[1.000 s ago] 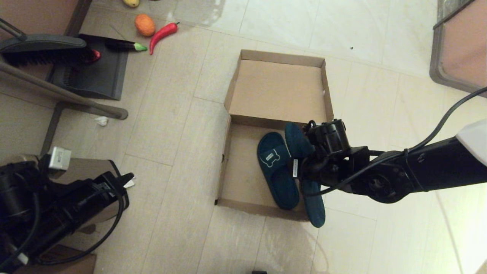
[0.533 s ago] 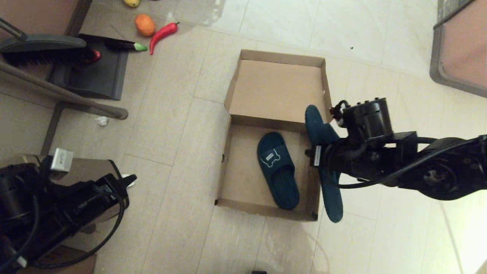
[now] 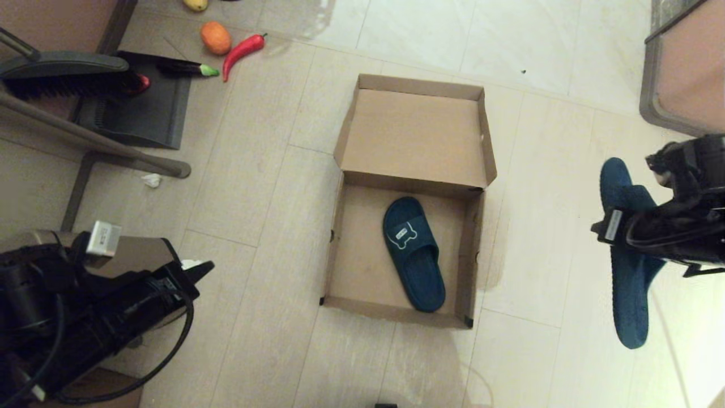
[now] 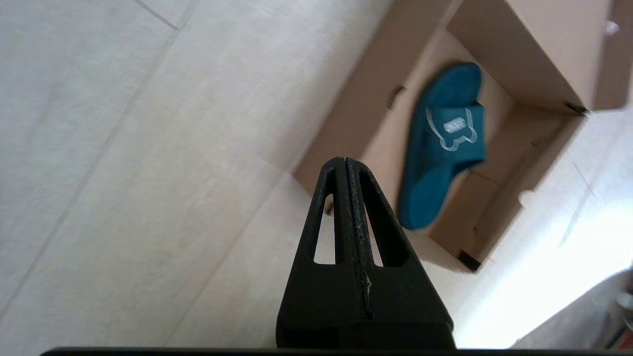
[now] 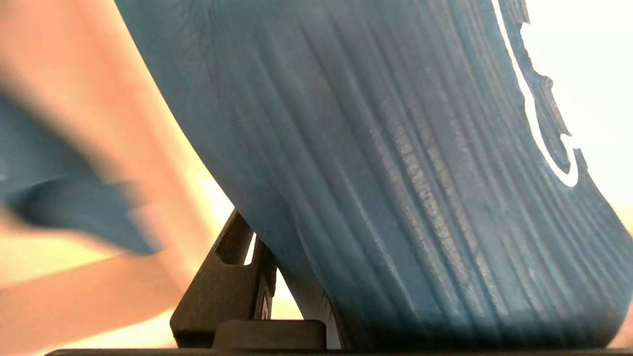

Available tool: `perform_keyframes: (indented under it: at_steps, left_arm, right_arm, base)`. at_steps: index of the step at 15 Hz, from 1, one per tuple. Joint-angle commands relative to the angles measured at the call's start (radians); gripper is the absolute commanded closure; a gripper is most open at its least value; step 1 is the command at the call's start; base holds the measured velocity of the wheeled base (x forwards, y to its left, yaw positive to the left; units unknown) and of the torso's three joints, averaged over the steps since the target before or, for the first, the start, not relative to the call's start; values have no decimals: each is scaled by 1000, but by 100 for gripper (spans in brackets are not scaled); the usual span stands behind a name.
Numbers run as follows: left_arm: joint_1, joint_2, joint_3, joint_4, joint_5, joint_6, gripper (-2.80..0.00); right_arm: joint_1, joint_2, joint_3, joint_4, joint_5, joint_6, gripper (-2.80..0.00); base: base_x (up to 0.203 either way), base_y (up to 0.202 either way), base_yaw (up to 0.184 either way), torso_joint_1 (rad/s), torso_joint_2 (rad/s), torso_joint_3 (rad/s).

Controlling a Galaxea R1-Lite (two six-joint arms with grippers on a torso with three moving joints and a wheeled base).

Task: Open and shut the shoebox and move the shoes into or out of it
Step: Put the shoes out of the shoe box

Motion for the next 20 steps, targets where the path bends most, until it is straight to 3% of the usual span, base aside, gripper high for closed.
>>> perform_keyframes:
  at_steps: [1,8,9,12,15,20]
  left_arm:
    - [-18,-8,-1,-6,0,-1,0]
    - [-21,-25,0,-6,2,-1,0]
    - [-21,-25,-1,-6,2,-1,0]
    - [-21,-21,-1,-6,0,-1,0]
    - [-21,-16,-5,-6,0,-1,0]
    - [-21,-19,-1,-6,0,-1,0]
  right_arm:
    - [-91,60,27,-5,10,4,0]
    - [-211,484,10,-382,20,-13,0]
    - [-251,518,-6,-395,20,-38,-280]
    - [-299,585,-88,-403,35,-94,-280]
    - [-281,591,-98,-403,100,-144,-280]
    - [-259,583,-42,-403,109,-142,-280]
  base:
    - [0,0,0,0,0,0]
    - [0,0,0,0,0,0]
    - [0,0,0,0,0,0]
    - [0,0,0,0,0,0]
    - [0,0,0,0,0,0]
    - [0,0,0,0,0,0]
